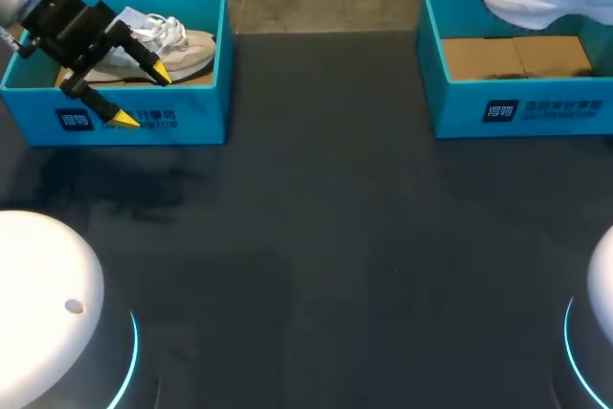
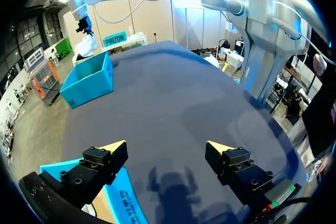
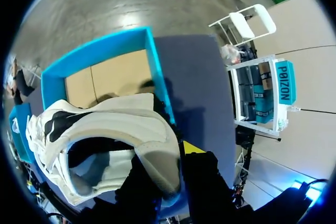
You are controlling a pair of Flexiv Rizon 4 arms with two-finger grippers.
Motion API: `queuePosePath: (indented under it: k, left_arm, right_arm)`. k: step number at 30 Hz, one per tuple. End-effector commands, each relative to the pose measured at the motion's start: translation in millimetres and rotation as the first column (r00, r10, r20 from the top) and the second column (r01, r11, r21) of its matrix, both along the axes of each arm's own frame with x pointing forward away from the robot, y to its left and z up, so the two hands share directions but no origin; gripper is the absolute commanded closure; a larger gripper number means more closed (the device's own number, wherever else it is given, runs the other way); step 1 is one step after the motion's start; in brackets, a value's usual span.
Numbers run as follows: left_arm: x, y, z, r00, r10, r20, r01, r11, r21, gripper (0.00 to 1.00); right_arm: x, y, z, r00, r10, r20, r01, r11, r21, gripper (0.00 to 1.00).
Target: Take the shoe out of the shoebox, open the shoe tongue, remove and reinsert the insole, then place the shoe into the shoebox
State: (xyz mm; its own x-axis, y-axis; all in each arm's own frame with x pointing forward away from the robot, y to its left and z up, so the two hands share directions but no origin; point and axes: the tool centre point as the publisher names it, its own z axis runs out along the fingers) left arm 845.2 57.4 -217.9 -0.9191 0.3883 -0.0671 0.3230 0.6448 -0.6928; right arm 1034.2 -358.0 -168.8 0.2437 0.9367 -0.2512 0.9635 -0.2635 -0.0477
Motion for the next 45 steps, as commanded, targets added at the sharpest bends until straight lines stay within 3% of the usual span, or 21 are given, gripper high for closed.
queuePosePath:
  k: [1, 15, 27, 32, 45]
  left_arm:
    - [0.7, 0.2, 0.3, 1.000, -0.002, -0.001, 0.002, 1.000, 0.003, 0.00]
    - [0.7, 0.2, 0.3, 1.000, -0.002, -0.001, 0.002, 1.000, 0.003, 0.00]
    - [0.7, 0.2, 0.3, 1.000, -0.002, -0.001, 0.002, 1.000, 0.003, 0.00]
    - [0.7, 0.2, 0.3, 1.000, -0.002, -0.001, 0.002, 1.000, 0.003, 0.00]
    - [0.7, 0.2, 0.3, 1.000, -0.002, -0.001, 0.002, 1.000, 0.003, 0.00]
  right_arm:
    - [-4.7, 5.4, -18.5, 1.000, 0.005, 0.009, -0.005, 1.000, -0.001, 1.00]
    - [-5.1, 17.5, -66.0, 1.000, 0.002, -0.003, -0.002, 0.999, -0.043, 1.00]
    - [-1.8, 16.5, -96.2, 0.998, -0.039, 0.054, 0.043, 0.995, -0.089, 1.00]
    - [-3.6, 18.4, -109.3, 0.997, -0.010, 0.082, 0.024, 0.985, -0.170, 1.00]
    - [-15.9, 14.8, -142.3, 0.999, -0.010, 0.037, 0.016, 0.984, -0.175, 1.00]
